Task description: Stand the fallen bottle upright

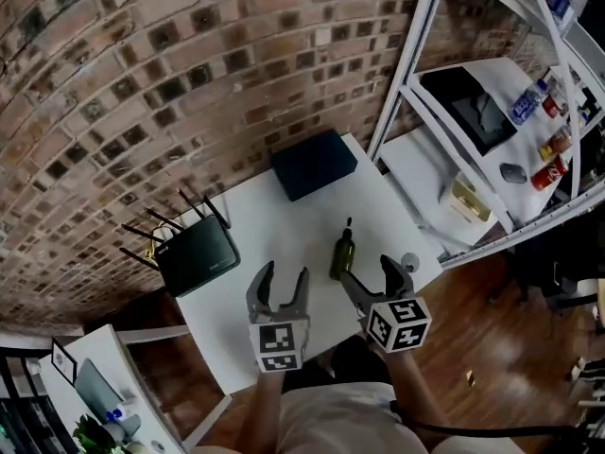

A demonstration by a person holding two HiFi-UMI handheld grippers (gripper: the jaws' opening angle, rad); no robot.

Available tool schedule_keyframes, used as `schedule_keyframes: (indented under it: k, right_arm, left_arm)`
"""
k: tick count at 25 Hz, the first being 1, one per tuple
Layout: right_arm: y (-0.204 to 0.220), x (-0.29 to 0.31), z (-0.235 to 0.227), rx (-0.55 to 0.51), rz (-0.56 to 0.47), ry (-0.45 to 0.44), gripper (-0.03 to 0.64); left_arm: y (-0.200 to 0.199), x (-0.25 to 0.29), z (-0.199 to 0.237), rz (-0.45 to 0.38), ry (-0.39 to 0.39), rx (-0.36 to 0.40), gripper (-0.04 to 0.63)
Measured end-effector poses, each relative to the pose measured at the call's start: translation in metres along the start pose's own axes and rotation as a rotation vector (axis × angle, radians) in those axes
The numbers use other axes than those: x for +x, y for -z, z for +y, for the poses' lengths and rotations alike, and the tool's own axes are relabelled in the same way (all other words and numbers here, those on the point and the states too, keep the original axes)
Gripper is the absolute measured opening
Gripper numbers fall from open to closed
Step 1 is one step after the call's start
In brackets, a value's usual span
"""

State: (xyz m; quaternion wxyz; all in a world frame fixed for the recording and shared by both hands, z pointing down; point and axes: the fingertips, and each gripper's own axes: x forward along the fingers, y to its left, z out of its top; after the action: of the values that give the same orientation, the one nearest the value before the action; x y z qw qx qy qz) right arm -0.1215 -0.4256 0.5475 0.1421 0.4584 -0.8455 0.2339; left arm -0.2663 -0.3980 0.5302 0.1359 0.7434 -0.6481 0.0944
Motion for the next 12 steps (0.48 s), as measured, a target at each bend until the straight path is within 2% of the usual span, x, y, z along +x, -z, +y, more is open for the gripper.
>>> schedule_keyframes:
  k: [3,7,12]
  right_arm:
    - [0.021,0.025,-0.023,0.017,0.073,0.012,0.373]
    - [0.029,0.075,-0.058,-0.042,0.149,0.011,0.362]
    - [0.055,0.136,-0.089,0.118,0.243,-0.028,0.341]
  left_arm:
    - [0.024,0.030,-0.001,0.076,0.010,-0.004,0.267]
    - [0.046,0.068,-0.009,0.144,0.015,-0.007,0.267]
    - [0.073,0.108,-0.020,0.209,0.025,0.027,0.262]
